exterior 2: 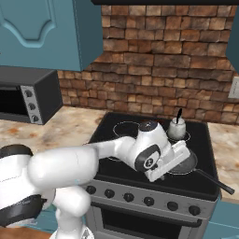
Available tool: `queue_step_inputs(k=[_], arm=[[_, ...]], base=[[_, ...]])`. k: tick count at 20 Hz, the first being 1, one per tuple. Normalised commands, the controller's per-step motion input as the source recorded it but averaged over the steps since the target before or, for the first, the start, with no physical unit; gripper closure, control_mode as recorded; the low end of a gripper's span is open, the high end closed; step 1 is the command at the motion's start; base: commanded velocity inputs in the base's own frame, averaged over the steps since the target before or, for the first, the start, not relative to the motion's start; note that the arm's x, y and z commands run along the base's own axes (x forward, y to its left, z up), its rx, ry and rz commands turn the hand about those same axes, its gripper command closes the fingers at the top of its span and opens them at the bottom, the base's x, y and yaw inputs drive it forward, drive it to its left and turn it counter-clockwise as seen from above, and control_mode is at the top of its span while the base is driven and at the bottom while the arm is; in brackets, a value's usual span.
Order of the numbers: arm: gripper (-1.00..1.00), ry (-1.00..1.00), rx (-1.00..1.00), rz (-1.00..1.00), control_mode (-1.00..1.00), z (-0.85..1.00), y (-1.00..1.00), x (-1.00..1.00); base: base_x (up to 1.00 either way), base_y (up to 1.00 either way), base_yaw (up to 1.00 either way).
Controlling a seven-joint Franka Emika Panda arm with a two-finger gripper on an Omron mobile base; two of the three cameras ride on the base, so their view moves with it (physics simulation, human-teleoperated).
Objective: Pick the pan from the cabinet and place it on the stove. Then turn on the stove burner for the pan.
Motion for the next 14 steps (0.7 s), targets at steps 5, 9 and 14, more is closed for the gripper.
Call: queue_step_inputs(k=[5,9,14], arm=[[-1.00,-0.37,0.03,-0.15,-1.00,0.43,0.58,-0.99],[-1.00,-0.31,0.08,-0.10,-1.00,0.35,0.50,-0.93],[-1.00,-0.28,0.17,-0.01,-1.00,0.13,0.46,-0.46]], base=[[0.00,0.00,0.00],[0.00,0.00,0.00],[0.00,0.00,0.00]])
